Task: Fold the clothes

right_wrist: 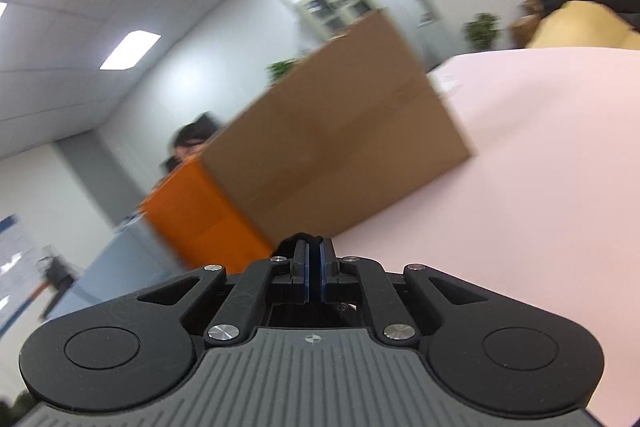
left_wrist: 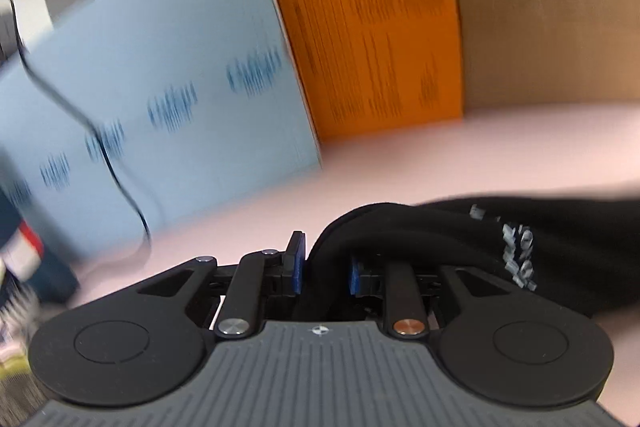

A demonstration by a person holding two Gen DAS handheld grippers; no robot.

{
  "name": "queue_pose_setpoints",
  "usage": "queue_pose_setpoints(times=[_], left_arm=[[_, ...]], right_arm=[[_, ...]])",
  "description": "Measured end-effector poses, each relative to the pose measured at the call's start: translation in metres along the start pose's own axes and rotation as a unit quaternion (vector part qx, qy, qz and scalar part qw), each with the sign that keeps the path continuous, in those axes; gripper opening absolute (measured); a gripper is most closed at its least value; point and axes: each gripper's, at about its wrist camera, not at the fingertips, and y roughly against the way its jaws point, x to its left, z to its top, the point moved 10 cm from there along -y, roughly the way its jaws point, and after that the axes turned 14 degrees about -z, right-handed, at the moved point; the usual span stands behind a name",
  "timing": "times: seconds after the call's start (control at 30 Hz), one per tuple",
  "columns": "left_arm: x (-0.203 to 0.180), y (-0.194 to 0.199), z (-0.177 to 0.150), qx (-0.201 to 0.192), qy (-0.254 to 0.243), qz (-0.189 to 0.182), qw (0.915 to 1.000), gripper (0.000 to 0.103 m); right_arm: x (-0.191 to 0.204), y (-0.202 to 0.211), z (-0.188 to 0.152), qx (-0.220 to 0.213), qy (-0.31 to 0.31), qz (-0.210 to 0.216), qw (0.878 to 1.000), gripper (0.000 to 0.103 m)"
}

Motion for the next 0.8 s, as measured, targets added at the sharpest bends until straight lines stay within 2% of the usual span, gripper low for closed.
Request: queue_pose_setpoints(times=[0.1,0.17,0.27,0.33,0.4,0.43,0.47,0.57,0.67,0.73,0.8], left_arm=[[0.005,0.009,0.057,-0.041,-0.012,0.005,0.9991,0.020],[0.000,0.013,0.095,-0.062,-0.039,0.005,0.9973,0.020],[-0.016,0.021,0.141,-0.095,-0.082,0.003,0.9921,0.020],[-0.032,0.023,0.157,-0.112,-0.107,-0.001,0.9879,0.023],[-0.049,0.020,0.159,-0.114,-0.133,-0.013,0.9845,0.048],[-0.059,0.016,0.156,-0.111,-0.146,-0.023,0.9827,0.080],[-0.069,0.014,0.150,-0.106,-0.161,-0.037,0.9806,0.090],[-0.089,0.012,0.119,-0.082,-0.190,-0.065,0.9762,0.090],[-0.089,0.014,0.078,-0.045,-0.185,-0.065,0.9795,0.089],[-0.077,0.016,0.043,-0.016,-0.152,-0.076,0.9852,0.089],[-0.071,0.025,0.005,0.010,-0.112,-0.107,0.9878,0.089]], right_arm=[[0.049,0.006,-0.011,0.032,0.041,0.097,0.994,0.005],[0.089,0.010,-0.022,0.055,0.081,0.154,0.983,0.005],[0.134,0.017,-0.041,0.091,0.124,0.229,0.961,0.005],[0.159,0.020,-0.063,0.137,0.146,0.273,0.941,0.005],[0.180,0.022,-0.090,0.193,0.173,0.308,0.915,0.013],[0.183,0.021,-0.102,0.209,0.193,0.306,0.908,0.019],[0.186,0.020,-0.115,0.225,0.212,0.304,0.901,0.032],[0.180,0.018,-0.129,0.242,0.222,0.298,0.896,0.037],[0.158,0.010,-0.120,0.239,0.199,0.261,0.914,0.049],[0.139,0.000,-0.113,0.236,0.181,0.234,0.926,0.051],[0.114,-0.010,-0.109,0.237,0.157,0.195,0.938,0.059]])
